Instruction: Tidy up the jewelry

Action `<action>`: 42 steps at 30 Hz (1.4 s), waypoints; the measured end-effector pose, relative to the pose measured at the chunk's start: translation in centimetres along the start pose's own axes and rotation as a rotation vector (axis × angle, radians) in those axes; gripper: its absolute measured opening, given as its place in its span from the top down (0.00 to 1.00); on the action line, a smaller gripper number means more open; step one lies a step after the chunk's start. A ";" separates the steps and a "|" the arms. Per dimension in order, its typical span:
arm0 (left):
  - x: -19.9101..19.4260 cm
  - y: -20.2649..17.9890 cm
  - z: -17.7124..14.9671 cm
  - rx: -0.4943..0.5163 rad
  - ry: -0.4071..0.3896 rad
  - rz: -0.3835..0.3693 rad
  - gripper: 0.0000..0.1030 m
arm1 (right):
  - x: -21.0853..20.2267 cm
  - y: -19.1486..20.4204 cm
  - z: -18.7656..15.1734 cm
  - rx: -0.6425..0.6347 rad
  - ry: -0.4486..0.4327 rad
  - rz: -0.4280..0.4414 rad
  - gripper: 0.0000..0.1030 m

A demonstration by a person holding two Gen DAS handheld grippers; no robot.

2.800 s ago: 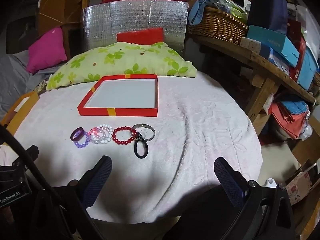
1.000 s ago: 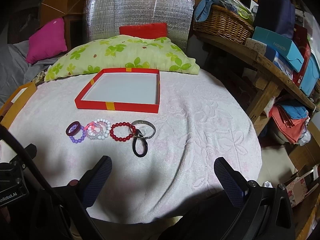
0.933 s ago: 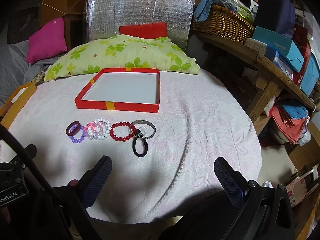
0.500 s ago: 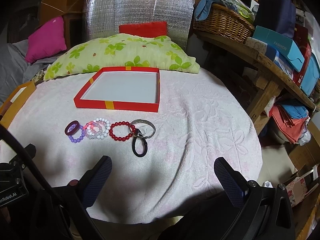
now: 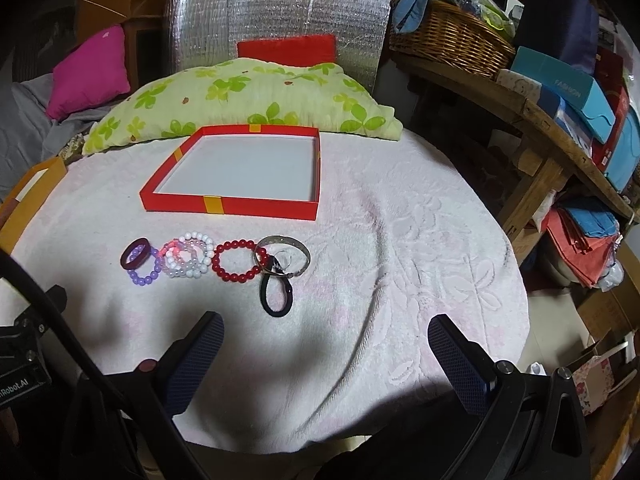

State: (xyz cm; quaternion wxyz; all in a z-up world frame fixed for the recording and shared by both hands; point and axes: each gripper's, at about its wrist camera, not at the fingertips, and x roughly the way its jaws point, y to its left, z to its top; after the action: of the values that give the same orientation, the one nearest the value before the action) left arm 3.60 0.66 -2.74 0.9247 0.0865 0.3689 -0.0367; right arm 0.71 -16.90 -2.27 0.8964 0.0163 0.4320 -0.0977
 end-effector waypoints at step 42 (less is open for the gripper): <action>15.6 2.3 1.7 -0.069 0.168 -0.340 0.57 | 17.4 -5.6 4.8 0.378 0.244 0.622 0.93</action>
State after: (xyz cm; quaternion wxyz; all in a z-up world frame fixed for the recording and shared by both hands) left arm 16.37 2.59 -12.02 0.8735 -0.0059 0.4552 -0.1722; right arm 13.96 -25.71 -12.46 0.8065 0.3233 0.4841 0.1035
